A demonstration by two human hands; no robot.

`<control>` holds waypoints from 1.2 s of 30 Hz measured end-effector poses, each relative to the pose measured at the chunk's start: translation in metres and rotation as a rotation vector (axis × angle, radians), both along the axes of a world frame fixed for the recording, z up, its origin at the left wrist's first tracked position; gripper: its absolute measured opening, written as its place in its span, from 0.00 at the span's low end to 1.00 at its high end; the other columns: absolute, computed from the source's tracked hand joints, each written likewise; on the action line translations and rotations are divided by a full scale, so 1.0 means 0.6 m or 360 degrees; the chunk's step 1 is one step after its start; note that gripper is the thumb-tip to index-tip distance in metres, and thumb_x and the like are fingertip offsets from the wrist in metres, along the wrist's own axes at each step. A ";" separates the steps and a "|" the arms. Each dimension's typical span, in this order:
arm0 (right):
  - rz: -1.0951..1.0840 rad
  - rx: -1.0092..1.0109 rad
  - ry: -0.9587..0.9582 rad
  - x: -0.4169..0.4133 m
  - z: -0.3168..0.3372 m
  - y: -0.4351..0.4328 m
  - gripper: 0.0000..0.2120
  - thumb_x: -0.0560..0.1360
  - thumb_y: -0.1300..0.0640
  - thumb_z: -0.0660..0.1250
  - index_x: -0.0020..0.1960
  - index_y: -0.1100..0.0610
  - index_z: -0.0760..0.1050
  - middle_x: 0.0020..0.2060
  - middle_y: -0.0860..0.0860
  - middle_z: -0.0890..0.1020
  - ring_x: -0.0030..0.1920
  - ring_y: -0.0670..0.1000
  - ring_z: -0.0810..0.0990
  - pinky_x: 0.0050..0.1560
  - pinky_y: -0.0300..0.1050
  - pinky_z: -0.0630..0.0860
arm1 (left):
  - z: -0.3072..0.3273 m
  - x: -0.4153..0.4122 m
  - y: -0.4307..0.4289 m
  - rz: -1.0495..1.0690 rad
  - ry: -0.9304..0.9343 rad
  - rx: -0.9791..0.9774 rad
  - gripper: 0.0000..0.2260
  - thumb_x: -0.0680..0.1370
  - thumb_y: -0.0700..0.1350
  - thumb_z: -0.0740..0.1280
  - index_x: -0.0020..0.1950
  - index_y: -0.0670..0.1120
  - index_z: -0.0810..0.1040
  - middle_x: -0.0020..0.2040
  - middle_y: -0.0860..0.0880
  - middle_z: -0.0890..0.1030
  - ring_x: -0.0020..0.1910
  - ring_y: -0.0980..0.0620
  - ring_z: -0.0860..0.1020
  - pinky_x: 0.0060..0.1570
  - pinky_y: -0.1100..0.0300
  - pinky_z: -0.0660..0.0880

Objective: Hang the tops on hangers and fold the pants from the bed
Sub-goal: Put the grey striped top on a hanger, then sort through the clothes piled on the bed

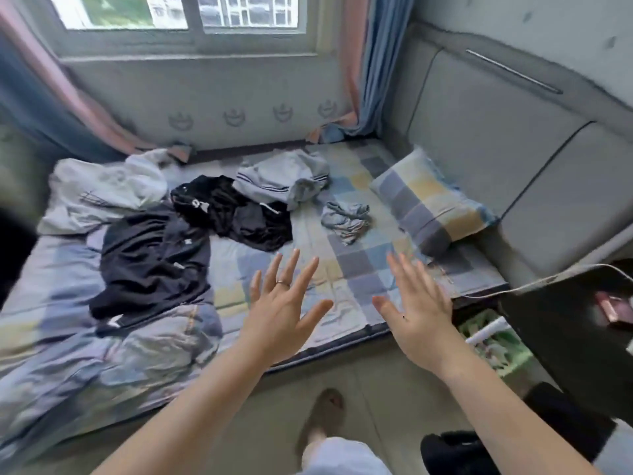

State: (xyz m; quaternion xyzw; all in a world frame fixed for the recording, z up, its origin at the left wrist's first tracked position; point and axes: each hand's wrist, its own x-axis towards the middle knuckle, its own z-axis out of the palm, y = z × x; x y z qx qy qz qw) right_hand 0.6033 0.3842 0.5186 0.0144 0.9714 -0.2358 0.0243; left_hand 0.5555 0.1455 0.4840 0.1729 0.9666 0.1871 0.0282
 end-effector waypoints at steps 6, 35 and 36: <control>0.0211 -0.0006 -0.0161 -0.143 -0.062 -0.056 0.33 0.80 0.34 0.49 0.79 0.36 0.36 0.80 0.38 0.40 0.79 0.45 0.36 0.76 0.53 0.37 | -0.048 -0.083 -0.084 0.0346 -0.0112 -0.0078 0.38 0.72 0.76 0.37 0.80 0.64 0.45 0.82 0.56 0.41 0.79 0.54 0.35 0.76 0.47 0.37; 0.0560 0.0104 -0.0350 -0.772 -0.249 -0.175 0.33 0.81 0.36 0.50 0.79 0.37 0.36 0.80 0.39 0.41 0.80 0.47 0.37 0.77 0.54 0.39 | -0.230 -0.680 -0.232 0.0659 -0.0300 -0.0109 0.31 0.79 0.69 0.50 0.81 0.62 0.51 0.83 0.54 0.48 0.80 0.54 0.39 0.77 0.45 0.41; 0.0560 0.0121 -0.0326 -0.806 -0.272 -0.197 0.33 0.80 0.35 0.50 0.79 0.37 0.35 0.80 0.39 0.40 0.80 0.47 0.37 0.77 0.54 0.40 | -0.254 -0.713 -0.261 0.0657 -0.0282 -0.0119 0.31 0.79 0.69 0.49 0.81 0.62 0.51 0.83 0.54 0.48 0.80 0.54 0.40 0.77 0.45 0.41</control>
